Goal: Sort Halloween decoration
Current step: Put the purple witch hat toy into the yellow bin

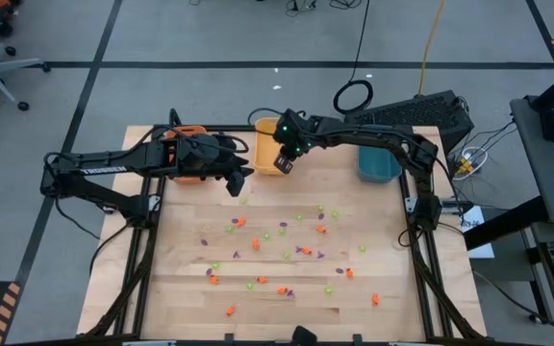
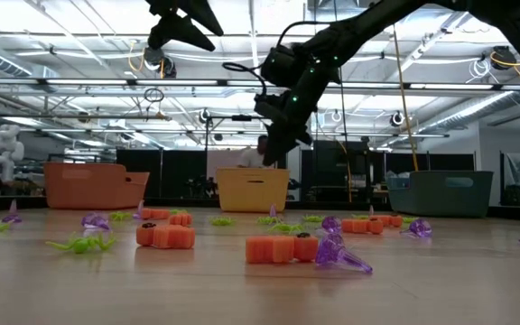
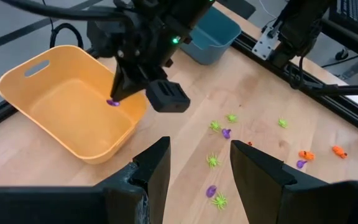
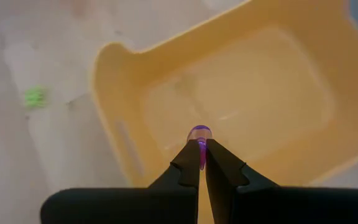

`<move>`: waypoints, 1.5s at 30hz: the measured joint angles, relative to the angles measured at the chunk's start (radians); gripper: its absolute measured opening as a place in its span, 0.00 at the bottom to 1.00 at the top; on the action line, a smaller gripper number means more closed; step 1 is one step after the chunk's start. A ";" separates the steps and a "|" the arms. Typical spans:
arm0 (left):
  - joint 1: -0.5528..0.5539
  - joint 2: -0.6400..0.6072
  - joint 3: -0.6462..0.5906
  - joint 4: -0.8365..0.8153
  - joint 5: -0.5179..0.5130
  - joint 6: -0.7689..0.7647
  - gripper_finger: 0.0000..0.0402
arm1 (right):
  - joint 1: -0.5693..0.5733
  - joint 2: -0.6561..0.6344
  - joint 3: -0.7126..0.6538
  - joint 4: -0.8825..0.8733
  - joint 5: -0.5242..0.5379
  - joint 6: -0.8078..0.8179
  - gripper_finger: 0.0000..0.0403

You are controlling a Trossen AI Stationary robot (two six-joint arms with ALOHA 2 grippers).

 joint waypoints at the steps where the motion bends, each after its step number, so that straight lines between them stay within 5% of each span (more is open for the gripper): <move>1: 0.000 0.000 0.000 0.000 0.000 0.000 0.41 | 0.000 0.000 0.000 0.003 0.022 0.000 0.00; 16: 0.000 0.000 0.000 -0.011 0.000 -0.042 0.41 | -0.002 -0.013 -0.002 -0.044 0.029 0.052 0.17; 26: -0.024 0.000 0.001 -0.130 0.011 -0.129 0.41 | -0.005 -0.198 -0.001 -0.067 -0.018 0.083 0.34; 36: -0.053 -0.001 -0.046 -0.371 -0.010 -0.132 0.41 | 0.043 -0.399 -0.001 -0.141 -0.020 0.197 0.36; 45: -0.065 0.006 -0.150 -0.381 0.033 -0.258 0.41 | 0.107 -0.434 -0.001 -0.269 -0.019 0.235 0.36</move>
